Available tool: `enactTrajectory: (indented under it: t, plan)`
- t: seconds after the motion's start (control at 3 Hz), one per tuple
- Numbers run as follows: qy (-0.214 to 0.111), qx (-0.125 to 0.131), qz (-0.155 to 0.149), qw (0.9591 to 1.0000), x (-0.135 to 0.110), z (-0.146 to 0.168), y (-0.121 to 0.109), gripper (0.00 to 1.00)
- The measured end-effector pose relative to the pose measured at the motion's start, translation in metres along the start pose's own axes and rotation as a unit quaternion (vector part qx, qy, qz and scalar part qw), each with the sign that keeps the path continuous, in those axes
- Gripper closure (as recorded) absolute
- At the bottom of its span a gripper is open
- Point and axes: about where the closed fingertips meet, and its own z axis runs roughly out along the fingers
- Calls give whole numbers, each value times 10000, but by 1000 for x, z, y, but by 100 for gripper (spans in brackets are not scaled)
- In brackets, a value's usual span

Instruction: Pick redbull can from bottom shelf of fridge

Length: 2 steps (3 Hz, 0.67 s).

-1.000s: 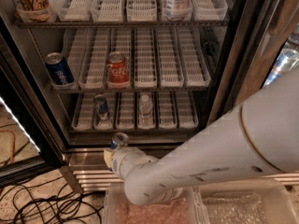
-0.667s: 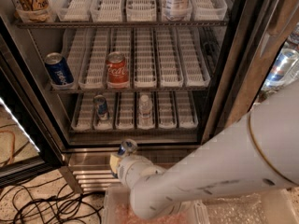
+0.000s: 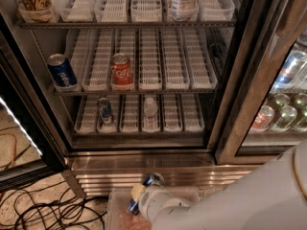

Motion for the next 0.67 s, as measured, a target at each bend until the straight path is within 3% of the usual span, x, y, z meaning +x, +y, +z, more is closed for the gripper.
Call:
enactTrajectory:
  t: [0.33,0.67]
  plan:
    - [117,-52,216,9997,16,-4,4,100]
    - [118,-53,213,9997,16,-4,4,100]
